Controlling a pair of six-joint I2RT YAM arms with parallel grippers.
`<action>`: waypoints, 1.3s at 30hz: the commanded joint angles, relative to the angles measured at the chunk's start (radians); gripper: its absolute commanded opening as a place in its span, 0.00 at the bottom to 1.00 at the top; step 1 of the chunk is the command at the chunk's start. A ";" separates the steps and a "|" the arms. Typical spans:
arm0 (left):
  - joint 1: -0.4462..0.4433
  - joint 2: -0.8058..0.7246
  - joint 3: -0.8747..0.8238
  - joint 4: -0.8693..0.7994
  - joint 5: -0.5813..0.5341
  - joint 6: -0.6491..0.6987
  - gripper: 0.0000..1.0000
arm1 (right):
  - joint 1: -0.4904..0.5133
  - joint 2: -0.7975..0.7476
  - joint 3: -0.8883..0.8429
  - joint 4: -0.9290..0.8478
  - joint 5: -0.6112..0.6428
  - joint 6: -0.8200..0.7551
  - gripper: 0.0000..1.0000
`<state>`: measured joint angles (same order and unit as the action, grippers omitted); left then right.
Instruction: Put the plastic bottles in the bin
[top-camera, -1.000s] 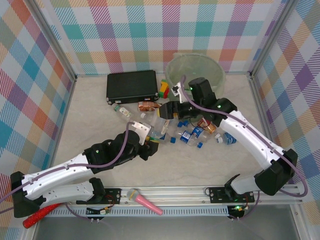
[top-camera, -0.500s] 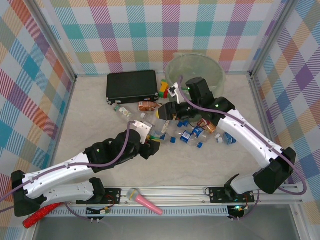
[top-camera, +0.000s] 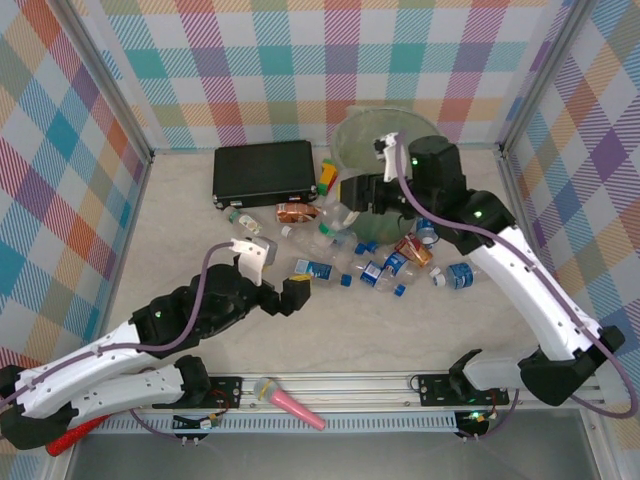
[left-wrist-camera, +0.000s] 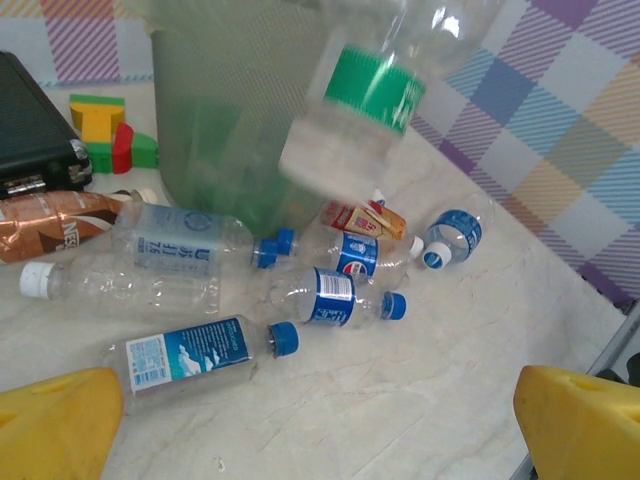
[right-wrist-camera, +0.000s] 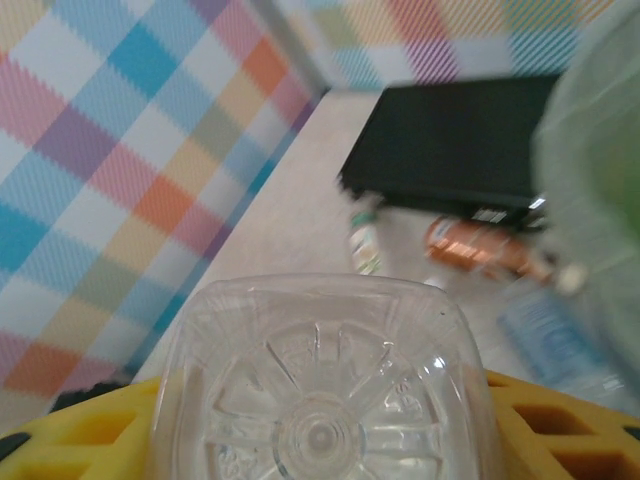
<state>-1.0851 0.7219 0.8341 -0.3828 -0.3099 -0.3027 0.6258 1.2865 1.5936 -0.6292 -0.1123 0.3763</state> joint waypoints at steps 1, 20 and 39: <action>-0.009 -0.038 -0.033 0.003 -0.030 -0.026 1.00 | -0.015 -0.023 0.034 0.047 0.252 -0.108 0.49; -0.009 -0.150 -0.096 -0.027 -0.025 -0.056 1.00 | -0.289 0.268 0.180 0.287 0.539 -0.290 0.49; -0.009 -0.136 -0.064 -0.083 -0.078 -0.047 1.00 | -0.267 0.665 0.487 0.187 0.468 -0.259 0.51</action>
<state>-1.0851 0.5846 0.7467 -0.4503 -0.3649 -0.3511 0.3420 1.9244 2.0209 -0.4267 0.3775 0.1051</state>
